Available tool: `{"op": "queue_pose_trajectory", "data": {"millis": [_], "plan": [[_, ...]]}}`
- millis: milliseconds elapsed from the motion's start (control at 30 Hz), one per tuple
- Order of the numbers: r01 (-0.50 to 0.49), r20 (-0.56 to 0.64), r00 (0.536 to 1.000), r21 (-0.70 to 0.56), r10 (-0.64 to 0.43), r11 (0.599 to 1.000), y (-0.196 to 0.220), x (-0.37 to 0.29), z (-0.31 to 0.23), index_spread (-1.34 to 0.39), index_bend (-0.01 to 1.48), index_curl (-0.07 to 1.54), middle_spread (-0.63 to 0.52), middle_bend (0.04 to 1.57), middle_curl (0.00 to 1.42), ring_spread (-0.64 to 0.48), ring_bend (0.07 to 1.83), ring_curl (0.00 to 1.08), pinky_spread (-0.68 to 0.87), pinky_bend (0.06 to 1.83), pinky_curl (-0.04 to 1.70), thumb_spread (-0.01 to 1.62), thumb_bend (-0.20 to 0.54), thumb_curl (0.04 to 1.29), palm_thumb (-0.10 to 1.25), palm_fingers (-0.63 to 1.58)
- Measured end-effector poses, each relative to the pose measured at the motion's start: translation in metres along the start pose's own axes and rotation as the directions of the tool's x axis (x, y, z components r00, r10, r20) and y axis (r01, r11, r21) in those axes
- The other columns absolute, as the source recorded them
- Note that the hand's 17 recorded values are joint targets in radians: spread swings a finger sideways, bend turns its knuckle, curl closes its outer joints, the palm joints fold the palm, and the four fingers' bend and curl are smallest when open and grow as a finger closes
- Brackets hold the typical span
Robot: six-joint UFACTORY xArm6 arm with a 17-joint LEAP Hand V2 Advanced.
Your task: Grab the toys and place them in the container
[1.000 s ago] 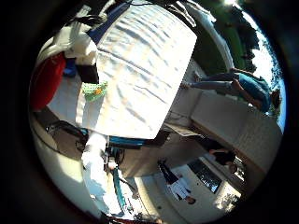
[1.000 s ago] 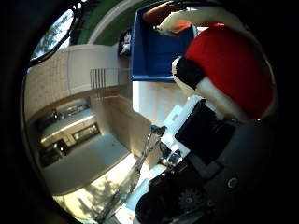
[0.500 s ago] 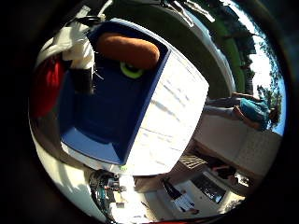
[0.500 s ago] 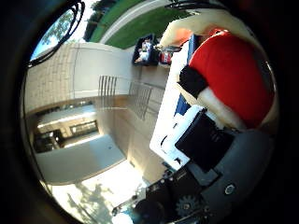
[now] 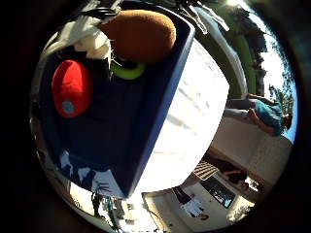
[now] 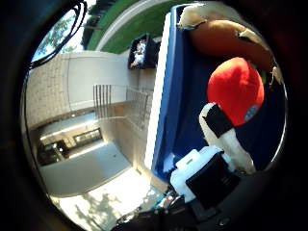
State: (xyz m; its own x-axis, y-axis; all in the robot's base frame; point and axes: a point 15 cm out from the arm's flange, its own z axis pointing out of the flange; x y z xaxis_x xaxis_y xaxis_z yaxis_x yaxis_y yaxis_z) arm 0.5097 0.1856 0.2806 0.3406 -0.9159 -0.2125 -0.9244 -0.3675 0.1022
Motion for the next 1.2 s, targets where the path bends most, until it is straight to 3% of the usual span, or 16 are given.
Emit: {"op": "queue_pose_trajectory", "data": {"millis": [200,333,500,733,1000,1200], "plan": [[0.015,0.01,1.0,-0.018,-0.014,1.0,0.063,0.015,-0.045,-0.43,0.2,0.39,0.06,0.15,0.41,0.31,0.59,0.3,0.47,1.05,0.45,1.18,-0.028,0.46,0.78,-0.1],[-0.015,0.016,1.0,-0.021,0.016,1.0,0.117,0.038,-0.066,-0.41,0.18,0.36,0.07,0.16,0.38,0.31,0.55,0.3,0.49,0.97,0.4,1.17,-0.026,0.45,0.77,-0.03],[-0.008,-0.005,1.0,-0.051,0.007,0.999,0.187,0.056,-0.058,-0.37,0.18,0.35,0.07,0.2,0.38,0.31,0.54,0.29,0.5,0.89,0.36,1.17,-0.024,0.45,0.77,0.06],[-0.036,-0.051,0.998,-0.189,0.027,0.981,0.276,0.098,-0.003,-0.27,0.19,0.35,0.05,0.2,0.38,0.3,0.49,0.28,0.51,0.84,0.32,1.16,-0.025,0.44,0.77,0.14],[-0.083,0.036,0.995,-0.26,0.095,0.962,0.318,0.125,0.04,-0.19,0.18,0.34,0.04,0.2,0.38,0.3,0.44,0.27,0.52,0.8,0.28,1.17,-0.026,0.44,0.76,0.2],[-0.079,0.035,0.995,-0.264,0.092,0.961,0.304,0.133,0.057,-0.16,0.2,0.36,0.03,0.18,0.37,0.31,0.39,0.27,0.53,0.76,0.25,1.17,-0.029,0.43,0.74,0.26]]}}
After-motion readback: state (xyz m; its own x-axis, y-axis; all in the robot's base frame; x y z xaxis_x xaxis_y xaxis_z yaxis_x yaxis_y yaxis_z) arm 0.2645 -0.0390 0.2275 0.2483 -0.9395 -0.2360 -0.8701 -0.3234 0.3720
